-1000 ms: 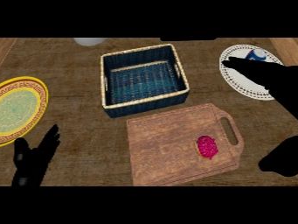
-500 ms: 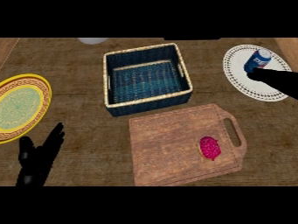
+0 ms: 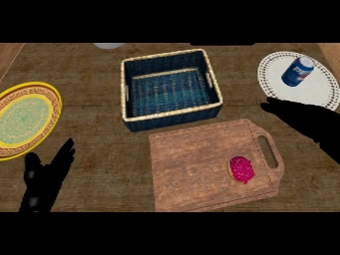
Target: Pick the cupcake from the cutting board and place it in the basket
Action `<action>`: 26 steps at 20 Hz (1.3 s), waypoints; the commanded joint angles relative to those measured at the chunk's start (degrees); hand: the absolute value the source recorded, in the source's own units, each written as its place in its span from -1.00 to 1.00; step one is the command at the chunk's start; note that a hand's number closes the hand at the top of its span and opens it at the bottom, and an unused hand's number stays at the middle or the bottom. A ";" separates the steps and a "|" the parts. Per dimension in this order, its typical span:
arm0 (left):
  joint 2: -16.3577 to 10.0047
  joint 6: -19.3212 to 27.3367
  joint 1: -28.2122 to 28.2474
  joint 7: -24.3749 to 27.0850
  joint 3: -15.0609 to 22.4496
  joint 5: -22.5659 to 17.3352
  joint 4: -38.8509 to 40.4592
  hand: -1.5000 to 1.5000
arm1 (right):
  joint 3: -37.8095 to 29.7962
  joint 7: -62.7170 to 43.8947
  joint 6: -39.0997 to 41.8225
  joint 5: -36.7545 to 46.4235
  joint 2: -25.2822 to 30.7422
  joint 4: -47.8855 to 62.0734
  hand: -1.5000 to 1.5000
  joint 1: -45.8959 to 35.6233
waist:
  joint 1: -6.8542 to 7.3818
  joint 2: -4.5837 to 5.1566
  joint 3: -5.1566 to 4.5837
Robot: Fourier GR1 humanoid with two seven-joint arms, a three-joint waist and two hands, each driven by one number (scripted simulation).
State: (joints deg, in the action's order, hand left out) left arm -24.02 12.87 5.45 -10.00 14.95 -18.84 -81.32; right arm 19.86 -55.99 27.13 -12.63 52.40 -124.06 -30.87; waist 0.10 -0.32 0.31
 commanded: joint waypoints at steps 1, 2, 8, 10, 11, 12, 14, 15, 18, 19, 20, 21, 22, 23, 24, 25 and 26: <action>1.17 -1.71 1.59 0.86 0.07 0.68 3.47 0.00 | -0.22 3.04 0.15 7.44 -3.79 2.30 -1.00 4.96 | 0.02 0.38 -0.30; 2.84 1.71 -3.12 -3.80 0.51 2.27 3.44 0.00 | 1.85 0.78 0.59 8.15 -5.93 2.64 -1.00 2.49 | 0.03 0.40 -0.32; -0.01 -3.67 -0.25 -2.53 -2.73 0.24 2.78 0.00 | 7.14 2.88 0.92 19.79 -10.34 5.75 -1.00 6.34 | 0.23 0.39 -0.33; 0.47 -2.28 -0.57 -4.42 -2.56 1.24 0.47 0.00 | 6.83 6.84 1.21 22.92 -10.63 8.78 -1.00 8.93 | 0.13 0.38 -0.30; 1.09 -3.91 -0.26 -1.65 -3.01 1.09 4.20 0.00 | 8.00 8.82 0.45 25.52 -11.86 9.92 -1.00 9.66 | 0.11 0.42 -0.31; 3.35 -0.67 0.49 -2.75 -0.94 3.47 1.54 0.00 | 8.04 10.17 -0.07 26.73 -12.65 9.05 -1.00 12.06 | 0.01 0.35 -0.29; 1.48 -3.05 1.00 -2.93 -2.75 2.47 1.65 0.00 | 9.82 10.46 -1.31 30.30 -14.93 10.48 -1.00 13.31 | 0.10 0.33 -0.29; 2.98 -2.21 1.00 -2.75 -2.32 3.49 1.35 0.00 | 8.96 6.88 1.02 28.71 -17.42 9.72 -1.00 10.29 | 0.17 0.31 -0.32; 3.04 -5.13 2.70 0.80 -2.63 3.64 4.39 0.00 | 6.14 11.33 1.65 29.47 -16.72 13.05 -1.00 11.07 | 0.18 0.36 -0.33; 1.44 -4.26 1.06 -4.11 -4.48 2.92 1.08 0.00 | 7.44 15.15 -1.09 33.91 -15.59 10.07 -1.00 17.23 | -0.14 0.28 -0.29; 1.90 -4.59 1.97 -3.92 -3.90 2.66 0.02 0.00 | 11.16 16.74 -4.21 38.05 -18.73 13.65 -1.00 17.64 | 0.11 0.33 -0.28; 0.07 -5.74 3.15 -5.35 -6.15 1.31 -1.96 0.00 | 7.39 13.88 -0.53 34.15 -16.63 8.39 -1.00 18.76 | -0.07 0.23 -0.30; 2.54 -4.72 1.24 -3.97 -4.26 4.07 1.60 0.00 | 8.84 11.88 -0.33 36.18 -19.62 8.55 -1.00 16.37 | -0.07 0.29 -0.32; 5.38 -3.44 -1.67 -2.27 -3.88 5.24 5.22 0.00 | 8.69 13.88 0.38 37.35 -20.41 13.42 -1.00 14.49 | -0.03 0.37 -0.33; 1.85 -5.46 2.92 -4.79 -5.15 3.43 -1.76 0.00 | 7.48 19.10 -1.03 38.83 -20.03 17.69 -1.00 15.41 | 0.32 0.34 -0.29; 4.02 -5.56 -1.32 -1.57 -5.73 4.39 5.80 0.00 | 8.20 21.96 -2.30 41.13 -17.98 16.23 -1.00 19.06 | -0.19 0.38 -0.31; 3.04 -4.88 4.78 -4.59 -4.03 4.69 -3.55 0.00 | 8.59 20.79 -3.13 42.39 -20.57 17.24 -1.00 18.44 | 0.25 0.29 -0.28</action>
State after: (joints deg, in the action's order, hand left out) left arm -21.53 8.17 6.50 -12.52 10.03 -15.00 -82.30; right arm 28.15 -38.88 25.67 25.08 33.80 -109.95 -14.26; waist 0.18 -0.28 0.41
